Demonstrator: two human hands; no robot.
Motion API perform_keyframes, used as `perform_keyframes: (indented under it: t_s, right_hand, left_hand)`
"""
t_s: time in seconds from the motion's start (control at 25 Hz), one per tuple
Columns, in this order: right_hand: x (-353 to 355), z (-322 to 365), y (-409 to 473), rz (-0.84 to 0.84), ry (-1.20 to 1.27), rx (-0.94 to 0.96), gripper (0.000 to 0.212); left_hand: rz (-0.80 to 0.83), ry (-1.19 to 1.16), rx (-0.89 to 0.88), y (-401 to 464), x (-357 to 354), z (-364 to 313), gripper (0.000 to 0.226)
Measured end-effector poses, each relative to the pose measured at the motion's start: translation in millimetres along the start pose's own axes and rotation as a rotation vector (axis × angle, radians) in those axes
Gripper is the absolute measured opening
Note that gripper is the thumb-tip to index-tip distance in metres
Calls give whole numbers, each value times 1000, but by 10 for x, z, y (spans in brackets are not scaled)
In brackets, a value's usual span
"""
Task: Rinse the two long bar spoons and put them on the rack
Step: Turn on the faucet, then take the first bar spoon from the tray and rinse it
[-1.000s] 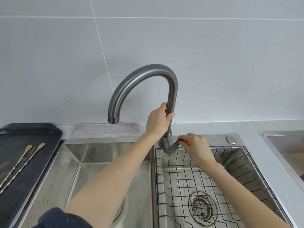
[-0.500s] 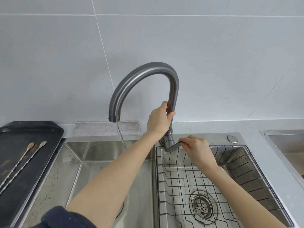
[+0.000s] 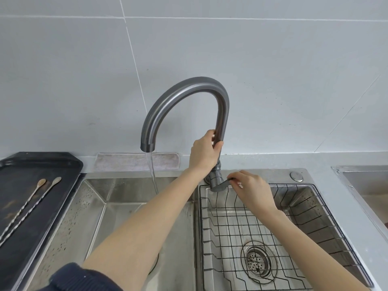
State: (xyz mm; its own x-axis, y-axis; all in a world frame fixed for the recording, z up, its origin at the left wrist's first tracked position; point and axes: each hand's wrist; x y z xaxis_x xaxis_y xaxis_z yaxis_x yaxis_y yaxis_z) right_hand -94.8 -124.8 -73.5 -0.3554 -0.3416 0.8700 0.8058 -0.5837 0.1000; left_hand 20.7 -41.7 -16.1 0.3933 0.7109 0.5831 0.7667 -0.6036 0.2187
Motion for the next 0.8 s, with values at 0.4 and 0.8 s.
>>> perform_keyframes:
  t_s: [0.4,0.8]
  right_hand:
    - [111,303,-251,-18,-45,11,35]
    - [49,602,-749,-9,-76,74,45]
  left_hand:
    - [221,143,-102,-576,284,-51,53]
    - [281,344,-132,-1477,706,189,56]
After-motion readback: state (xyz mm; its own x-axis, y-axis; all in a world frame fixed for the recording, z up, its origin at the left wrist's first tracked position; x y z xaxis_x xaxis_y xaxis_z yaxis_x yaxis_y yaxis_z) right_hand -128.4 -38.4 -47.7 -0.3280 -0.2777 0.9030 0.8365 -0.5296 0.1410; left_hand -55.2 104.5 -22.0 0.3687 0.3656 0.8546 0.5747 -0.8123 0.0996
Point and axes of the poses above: each hand's wrist, its own y-axis towards the middle knuckle, its own x-axis out of the back of the hand, z = x × y, and after that the axes turned 11 degrees about -x, right-handed
